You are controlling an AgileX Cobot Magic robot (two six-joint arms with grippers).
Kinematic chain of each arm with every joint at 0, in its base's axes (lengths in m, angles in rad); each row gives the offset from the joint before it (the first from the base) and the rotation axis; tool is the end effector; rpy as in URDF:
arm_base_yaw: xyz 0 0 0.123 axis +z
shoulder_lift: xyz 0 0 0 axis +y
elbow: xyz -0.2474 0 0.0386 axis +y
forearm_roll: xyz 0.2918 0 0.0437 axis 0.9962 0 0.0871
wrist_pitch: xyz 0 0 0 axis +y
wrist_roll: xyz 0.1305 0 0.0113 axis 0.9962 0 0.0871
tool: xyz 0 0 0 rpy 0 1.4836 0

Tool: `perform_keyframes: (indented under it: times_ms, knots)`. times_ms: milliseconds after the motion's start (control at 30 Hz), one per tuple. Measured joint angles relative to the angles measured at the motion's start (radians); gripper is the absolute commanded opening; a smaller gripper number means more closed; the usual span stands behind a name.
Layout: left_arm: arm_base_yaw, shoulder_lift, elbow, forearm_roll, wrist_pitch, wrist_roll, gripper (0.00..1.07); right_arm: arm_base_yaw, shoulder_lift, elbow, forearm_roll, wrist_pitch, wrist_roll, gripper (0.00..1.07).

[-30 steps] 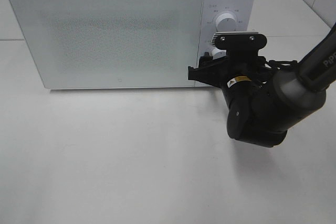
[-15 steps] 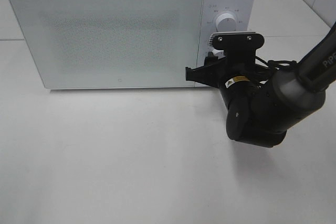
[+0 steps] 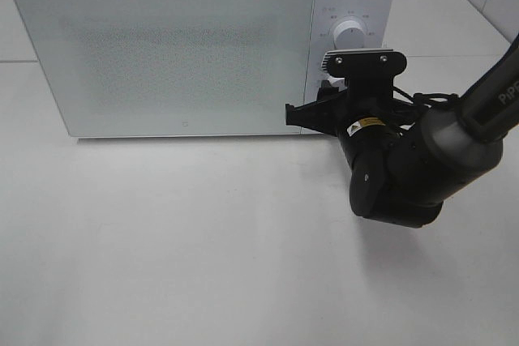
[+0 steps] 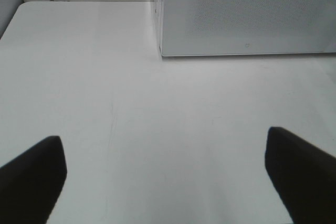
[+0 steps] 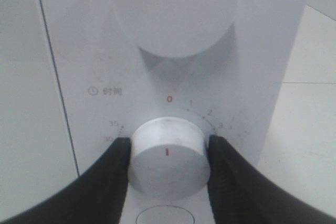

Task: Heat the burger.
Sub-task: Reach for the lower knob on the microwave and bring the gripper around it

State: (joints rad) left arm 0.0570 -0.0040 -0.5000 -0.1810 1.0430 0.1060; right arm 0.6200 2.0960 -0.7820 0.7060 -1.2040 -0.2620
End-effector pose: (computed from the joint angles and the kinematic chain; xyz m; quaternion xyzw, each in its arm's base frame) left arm 0.1046 -0.0144 0.2840 0.0235 0.8437 -0.0470 0.5342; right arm 0.3531 0.1547 0.0336 -0.0022 0.7410 -0.0250 0.6711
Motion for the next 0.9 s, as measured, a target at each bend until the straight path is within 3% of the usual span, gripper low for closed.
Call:
perform_keyframes:
  times_ms: [400, 700, 900]
  knots:
    - [0.000, 0.000, 0.000, 0.000, 0.000, 0.000, 0.97, 0.000, 0.000, 0.002, -0.017, 0.000, 0.061, 0.01]
    - [0.000, 0.000, 0.000, 0.000, 0.000, 0.000, 0.97, -0.005, 0.000, 0.008, -0.045, -0.001, 0.475, 0.01]
    - [0.000, 0.000, 0.000, 0.000, 0.000, 0.000, 0.97, -0.005, 0.000, 0.009, -0.049, -0.004, 0.634, 0.01]
